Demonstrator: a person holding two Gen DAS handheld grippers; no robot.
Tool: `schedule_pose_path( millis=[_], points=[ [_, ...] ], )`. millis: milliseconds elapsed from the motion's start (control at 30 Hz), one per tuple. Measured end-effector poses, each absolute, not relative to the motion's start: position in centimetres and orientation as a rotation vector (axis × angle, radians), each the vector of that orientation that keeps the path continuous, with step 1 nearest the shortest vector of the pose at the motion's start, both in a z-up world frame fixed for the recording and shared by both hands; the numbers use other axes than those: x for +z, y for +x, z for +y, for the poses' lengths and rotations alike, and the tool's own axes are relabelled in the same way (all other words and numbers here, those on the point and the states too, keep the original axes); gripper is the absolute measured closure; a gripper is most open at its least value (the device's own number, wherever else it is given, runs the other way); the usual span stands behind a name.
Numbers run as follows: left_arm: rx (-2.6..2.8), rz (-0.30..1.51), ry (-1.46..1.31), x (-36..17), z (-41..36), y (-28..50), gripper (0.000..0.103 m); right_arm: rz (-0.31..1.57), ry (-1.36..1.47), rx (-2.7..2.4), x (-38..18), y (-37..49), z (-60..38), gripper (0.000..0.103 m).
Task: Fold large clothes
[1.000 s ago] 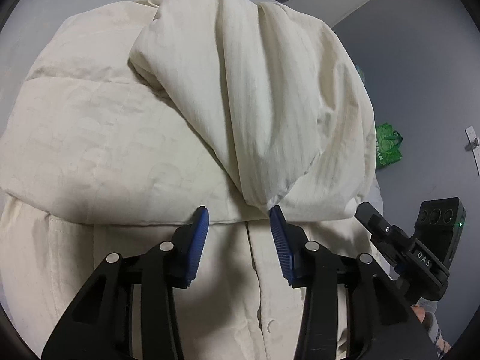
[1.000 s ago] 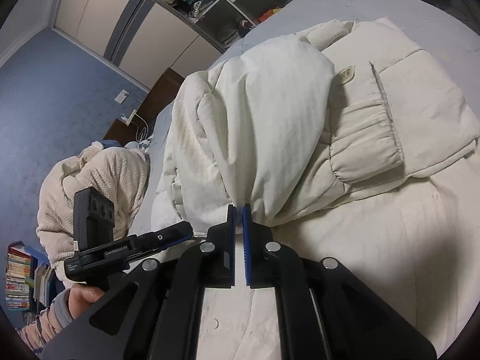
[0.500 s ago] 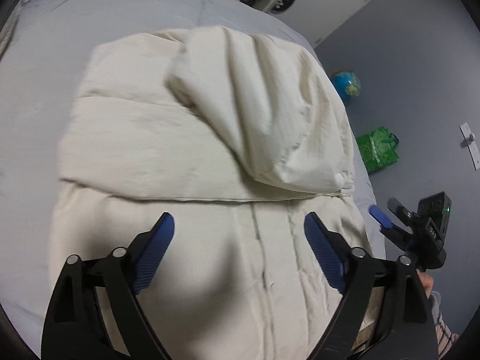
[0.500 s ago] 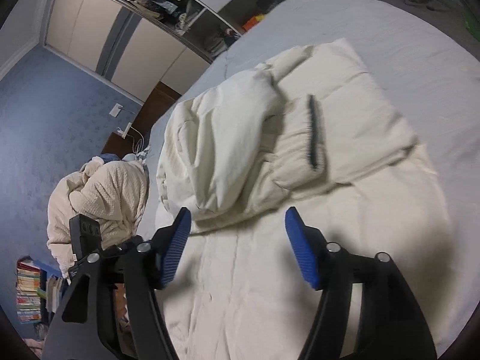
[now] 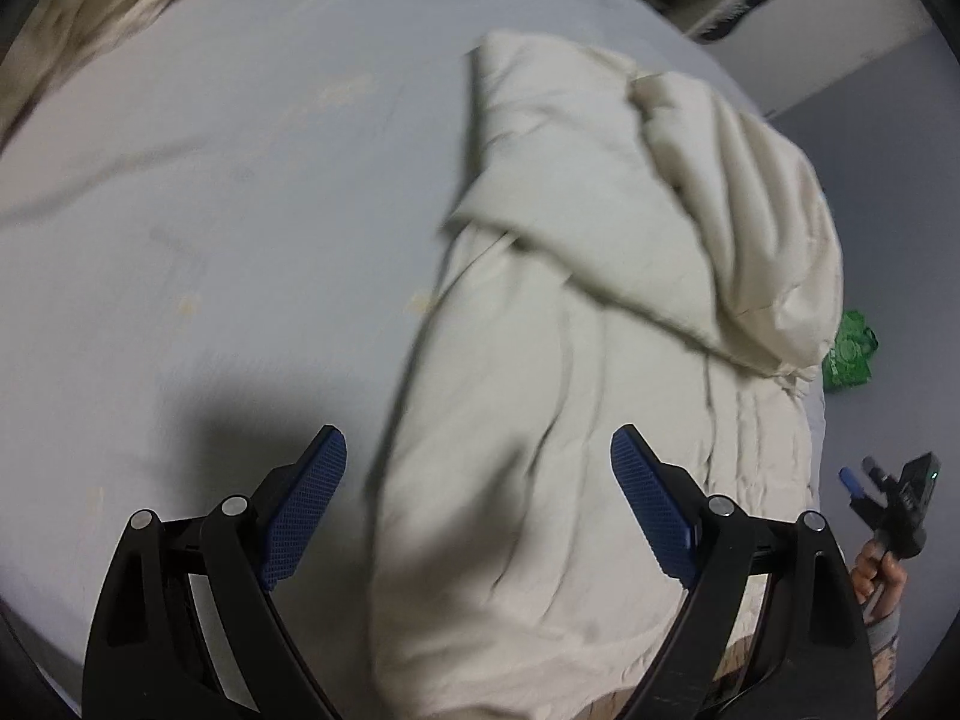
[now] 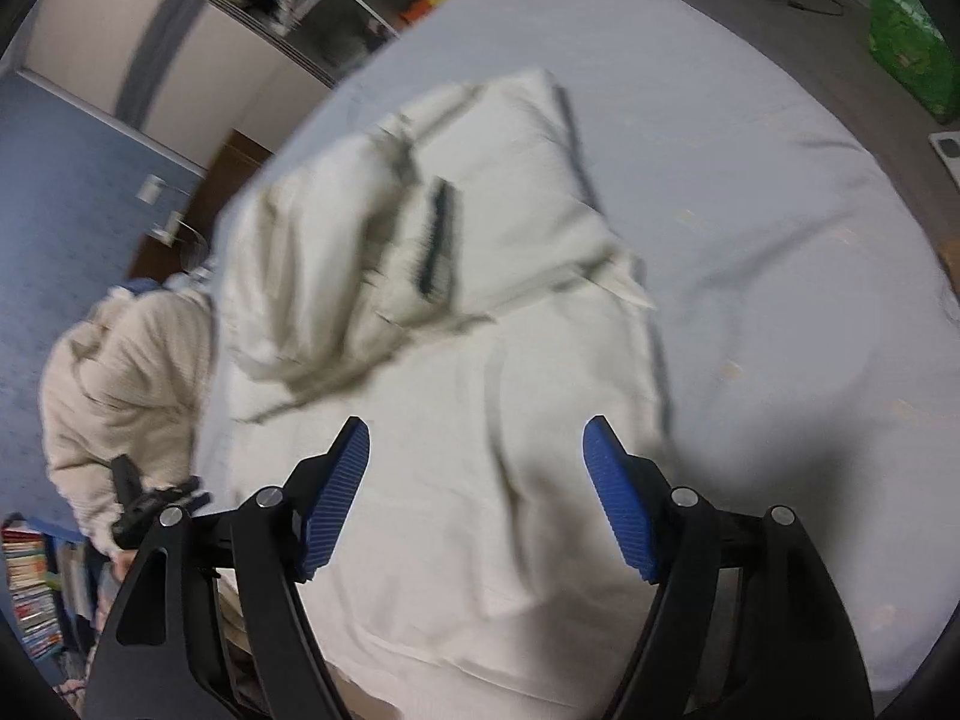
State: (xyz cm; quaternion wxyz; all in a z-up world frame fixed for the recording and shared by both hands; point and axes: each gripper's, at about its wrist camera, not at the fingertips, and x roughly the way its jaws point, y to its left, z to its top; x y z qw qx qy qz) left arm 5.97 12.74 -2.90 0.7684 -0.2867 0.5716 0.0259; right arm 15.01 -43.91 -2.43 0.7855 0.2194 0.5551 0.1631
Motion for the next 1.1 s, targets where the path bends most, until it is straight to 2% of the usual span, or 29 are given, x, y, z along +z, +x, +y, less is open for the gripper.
schedule_pose_path(
  millis=[300,867,900,933,967,1000,1033,1067,1100],
  points=[
    [0.021,1.431,-0.674,-6.5,11.3,3.7,0.016,1.367,0.433,0.312,-6.7,13.4,-44.7,0.033],
    [-0.177,1.579,-0.553,-6.6,5.4,1.5,0.018,1.557,0.426,0.592,-6.7,10.1,-44.2,0.033],
    [-0.187,1.582,-0.522,-6.3,4.7,1.2,0.024,1.561,0.423,0.616,-6.5,9.8,-43.9,0.033],
    [-0.199,1.584,-0.520,-6.2,4.4,1.0,0.041,1.561,0.410,0.645,-6.1,9.5,-43.5,0.033],
    [-0.210,1.580,-0.519,-5.9,4.2,0.7,0.047,1.554,0.393,0.669,-5.7,9.1,-43.1,0.034],
    [-0.212,1.565,-0.506,-5.6,4.0,0.6,0.061,1.545,0.383,0.689,-5.3,8.9,-42.8,0.039],
    [-0.219,1.553,-0.503,-5.3,4.0,0.5,0.070,1.517,0.365,0.738,-4.5,8.4,-42.1,0.047],
    [-0.233,1.531,-0.511,-4.8,3.9,0.4,0.074,1.501,0.363,0.776,-4.0,8.0,-41.7,0.057],
    [-0.237,1.518,-0.510,-4.5,3.9,0.4,0.080,1.491,0.364,0.797,-3.6,7.8,-41.5,0.060]
  ],
)
